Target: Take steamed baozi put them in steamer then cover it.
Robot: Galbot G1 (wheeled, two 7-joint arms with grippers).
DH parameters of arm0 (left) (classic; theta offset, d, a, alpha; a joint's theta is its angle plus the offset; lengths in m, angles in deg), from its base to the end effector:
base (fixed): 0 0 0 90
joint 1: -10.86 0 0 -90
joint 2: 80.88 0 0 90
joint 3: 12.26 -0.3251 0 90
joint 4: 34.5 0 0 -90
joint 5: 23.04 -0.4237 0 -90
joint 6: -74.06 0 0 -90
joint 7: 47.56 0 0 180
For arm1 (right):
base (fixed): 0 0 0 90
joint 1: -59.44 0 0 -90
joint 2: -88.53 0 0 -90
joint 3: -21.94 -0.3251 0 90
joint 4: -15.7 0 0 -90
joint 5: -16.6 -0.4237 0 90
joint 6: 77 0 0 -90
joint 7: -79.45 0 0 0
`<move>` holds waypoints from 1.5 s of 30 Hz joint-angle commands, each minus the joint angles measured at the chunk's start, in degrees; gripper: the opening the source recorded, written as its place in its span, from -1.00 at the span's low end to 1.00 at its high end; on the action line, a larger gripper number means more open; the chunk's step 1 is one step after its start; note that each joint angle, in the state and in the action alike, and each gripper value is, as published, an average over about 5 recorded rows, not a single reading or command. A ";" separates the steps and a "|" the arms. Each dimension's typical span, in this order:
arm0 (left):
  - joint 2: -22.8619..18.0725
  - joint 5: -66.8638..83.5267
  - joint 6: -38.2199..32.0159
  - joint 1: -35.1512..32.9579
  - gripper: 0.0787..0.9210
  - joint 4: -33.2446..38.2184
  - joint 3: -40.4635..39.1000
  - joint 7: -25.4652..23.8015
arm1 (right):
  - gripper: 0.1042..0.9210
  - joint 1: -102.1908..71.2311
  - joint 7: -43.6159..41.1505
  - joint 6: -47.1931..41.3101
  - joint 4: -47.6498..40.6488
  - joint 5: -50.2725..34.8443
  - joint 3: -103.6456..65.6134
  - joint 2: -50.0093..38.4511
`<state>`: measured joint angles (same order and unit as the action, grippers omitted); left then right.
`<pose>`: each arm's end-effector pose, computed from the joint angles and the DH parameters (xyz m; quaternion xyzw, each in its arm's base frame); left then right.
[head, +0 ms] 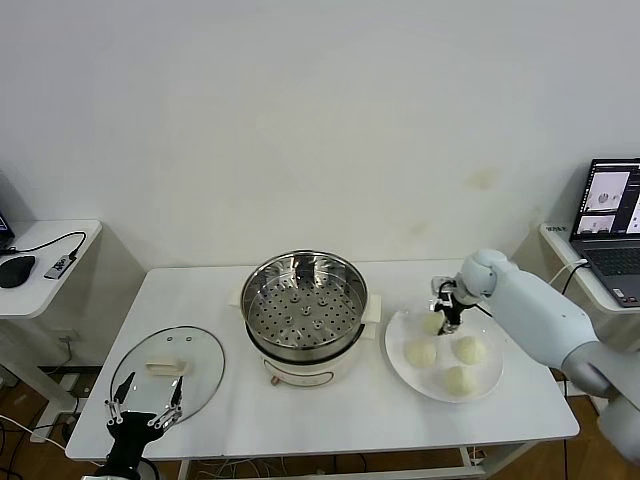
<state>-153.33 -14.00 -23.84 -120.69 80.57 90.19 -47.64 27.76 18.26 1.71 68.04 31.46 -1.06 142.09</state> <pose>0.2050 0.1228 -0.3338 0.0079 -0.9925 -0.1090 0.0554 0.6247 -0.0985 -0.2315 0.4499 -0.5776 0.5421 0.4123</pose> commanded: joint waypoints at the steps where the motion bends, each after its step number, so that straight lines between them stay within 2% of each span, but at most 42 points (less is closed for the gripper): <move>1: 0.07 0.02 0.02 -0.02 0.77 0.01 0.02 -0.01 | 0.14 5.96 -0.43 -1.99 10.72 -7.62 4.35 -5.94; 10: 0.81 3.86 0.23 0.31 0.77 -0.10 -1.51 -1.07 | 0.16 22.80 -0.74 -3.28 18.66 -20.09 14.60 -8.94; 21: 1.96 6.17 0.33 1.17 0.77 -0.33 -2.66 -1.64 | 0.16 35.99 0.89 1.37 16.93 -28.60 25.28 3.36; 32: 2.60 6.74 0.18 1.43 0.77 -1.28 -2.74 -1.99 | 0.16 34.57 2.10 17.49 5.04 -25.85 31.69 22.57; 39: 2.39 6.28 0.30 2.24 0.77 -1.12 -3.25 -2.05 | 0.16 30.40 3.02 28.71 0.21 -19.44 34.69 28.71; 45: 2.22 6.09 0.37 2.40 0.77 -1.01 -3.11 -2.14 | 0.18 27.69 4.67 36.33 -2.57 -11.81 35.74 30.21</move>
<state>-151.27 -8.05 -23.49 -118.37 79.58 87.22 -49.77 57.45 21.79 25.67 70.35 12.55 31.42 165.69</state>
